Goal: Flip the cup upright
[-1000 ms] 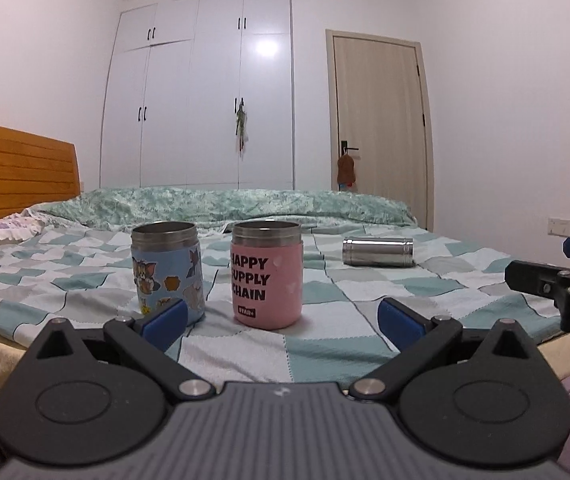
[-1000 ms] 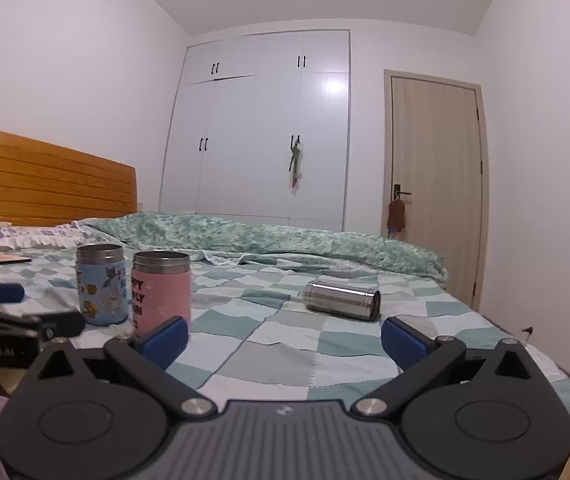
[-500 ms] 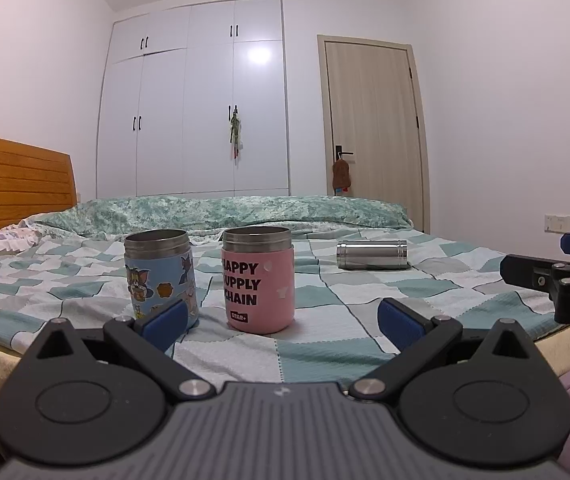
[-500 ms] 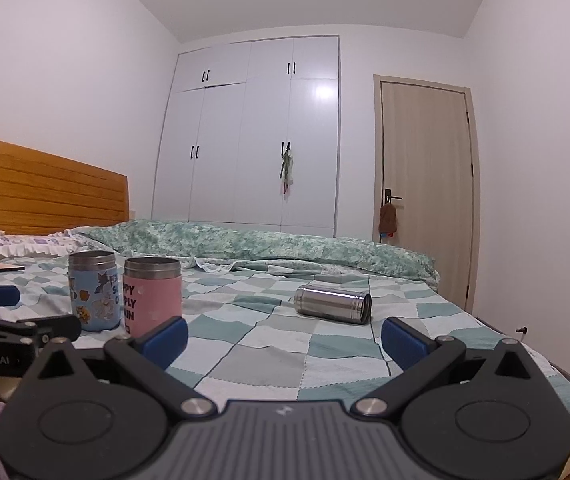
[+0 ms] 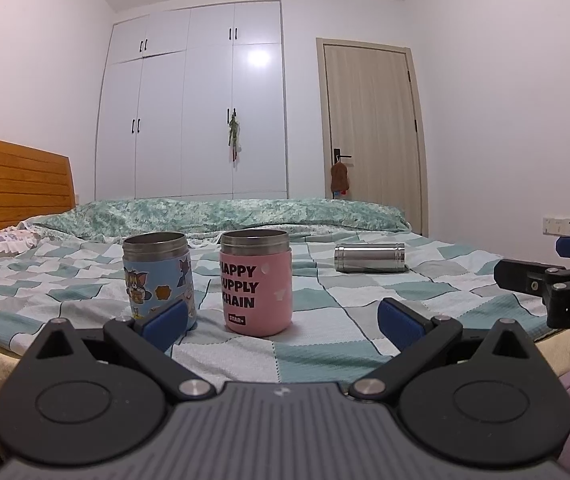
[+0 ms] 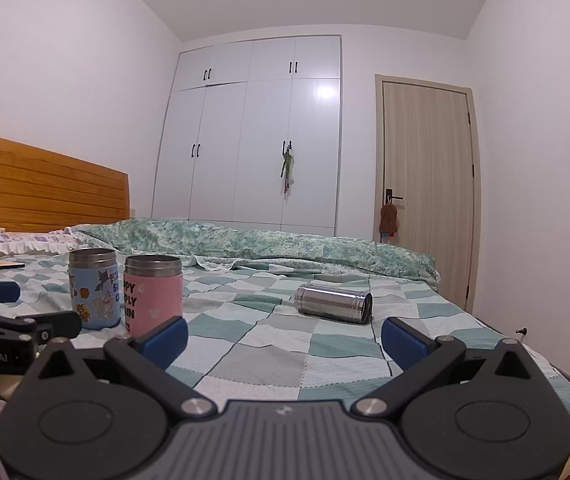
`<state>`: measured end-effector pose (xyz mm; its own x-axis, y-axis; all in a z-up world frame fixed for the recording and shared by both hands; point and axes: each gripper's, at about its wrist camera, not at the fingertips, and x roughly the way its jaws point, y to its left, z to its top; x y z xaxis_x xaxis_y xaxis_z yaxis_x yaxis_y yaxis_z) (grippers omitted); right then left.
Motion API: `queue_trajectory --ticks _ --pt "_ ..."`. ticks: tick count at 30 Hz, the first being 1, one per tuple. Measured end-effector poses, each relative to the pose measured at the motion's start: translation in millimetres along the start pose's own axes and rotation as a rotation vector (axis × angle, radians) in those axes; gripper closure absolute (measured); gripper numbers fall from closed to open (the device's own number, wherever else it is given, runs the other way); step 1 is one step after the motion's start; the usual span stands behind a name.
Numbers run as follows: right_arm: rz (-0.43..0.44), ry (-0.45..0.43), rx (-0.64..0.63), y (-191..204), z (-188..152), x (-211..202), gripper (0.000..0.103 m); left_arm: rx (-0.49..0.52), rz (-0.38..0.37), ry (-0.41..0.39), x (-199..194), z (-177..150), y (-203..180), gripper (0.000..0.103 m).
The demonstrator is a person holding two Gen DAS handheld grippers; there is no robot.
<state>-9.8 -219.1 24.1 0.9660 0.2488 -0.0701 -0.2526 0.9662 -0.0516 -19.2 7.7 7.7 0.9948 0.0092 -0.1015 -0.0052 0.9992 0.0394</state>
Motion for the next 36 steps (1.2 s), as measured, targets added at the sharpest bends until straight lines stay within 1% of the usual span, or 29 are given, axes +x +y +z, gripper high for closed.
queue_trajectory --ticks 36 --pt "0.0 0.0 -0.002 0.4 -0.1 0.2 0.0 -0.003 -0.003 -0.018 -2.4 0.2 -3.7 0.0"
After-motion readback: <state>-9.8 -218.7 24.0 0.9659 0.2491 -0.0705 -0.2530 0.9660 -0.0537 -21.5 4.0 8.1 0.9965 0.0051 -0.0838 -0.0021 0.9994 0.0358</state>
